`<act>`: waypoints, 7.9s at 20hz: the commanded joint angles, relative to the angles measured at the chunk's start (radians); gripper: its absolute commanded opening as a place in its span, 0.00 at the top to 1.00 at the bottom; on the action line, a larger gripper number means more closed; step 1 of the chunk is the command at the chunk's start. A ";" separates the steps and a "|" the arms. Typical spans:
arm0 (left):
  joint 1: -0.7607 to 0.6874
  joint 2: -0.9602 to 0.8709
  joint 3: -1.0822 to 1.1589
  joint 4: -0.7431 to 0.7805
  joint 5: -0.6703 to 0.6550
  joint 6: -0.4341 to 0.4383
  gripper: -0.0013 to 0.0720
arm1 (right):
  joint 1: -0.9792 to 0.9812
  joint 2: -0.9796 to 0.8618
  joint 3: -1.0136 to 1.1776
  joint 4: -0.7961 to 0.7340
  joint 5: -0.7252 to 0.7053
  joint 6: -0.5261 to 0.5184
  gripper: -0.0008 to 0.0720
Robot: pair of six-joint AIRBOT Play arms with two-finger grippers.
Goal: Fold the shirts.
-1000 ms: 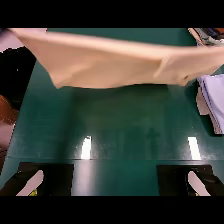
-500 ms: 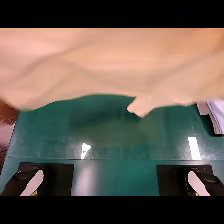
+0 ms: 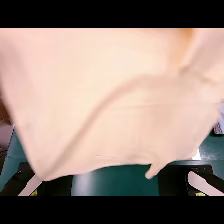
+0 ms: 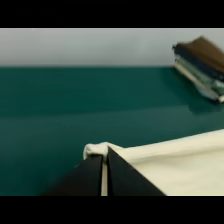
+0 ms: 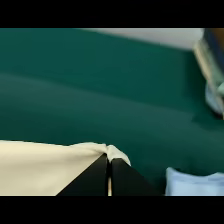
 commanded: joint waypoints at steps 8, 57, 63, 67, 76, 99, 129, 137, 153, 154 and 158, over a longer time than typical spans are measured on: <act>-0.162 -0.621 -0.362 0.006 0.341 0.093 0.95 | 0.109 -0.588 -0.111 -0.003 -0.084 0.002 0.98; -0.178 0.058 -1.291 0.178 0.009 -0.026 0.33 | -0.097 0.242 -1.007 0.163 0.064 0.005 0.46; -0.178 0.058 -1.351 0.097 0.053 0.022 0.34 | -0.104 0.232 -0.998 0.159 0.074 0.014 0.46; -0.177 0.058 -1.350 0.098 0.078 0.022 0.78 | -0.107 0.232 -0.998 0.102 0.089 0.022 0.46; -0.177 0.058 -1.181 0.095 0.044 0.031 0.95 | -0.107 0.277 -1.198 -0.127 0.179 0.093 0.45; -0.177 0.059 -1.053 0.168 -0.063 0.066 0.95 | -0.107 0.397 -1.360 -0.023 0.084 0.079 0.97; -0.177 -0.539 -0.599 0.087 0.339 0.082 0.83 | 0.073 -0.458 -0.370 -0.020 -0.017 0.062 0.75; -0.180 -0.508 -0.545 0.056 0.152 0.113 0.83 | -0.154 -0.460 -0.434 0.214 0.098 -0.054 0.42; -0.533 -0.516 -0.539 -0.071 0.338 0.048 0.95 | -0.261 -0.608 -0.682 0.396 0.095 -0.281 0.44; -0.556 -0.528 -0.536 -0.071 0.357 0.036 0.95 | -0.249 -0.605 -0.682 0.397 0.097 -0.299 0.65; -0.629 -0.624 -0.470 -0.079 0.382 0.021 0.95 | -0.242 -0.539 -0.682 0.426 0.098 -0.323 0.97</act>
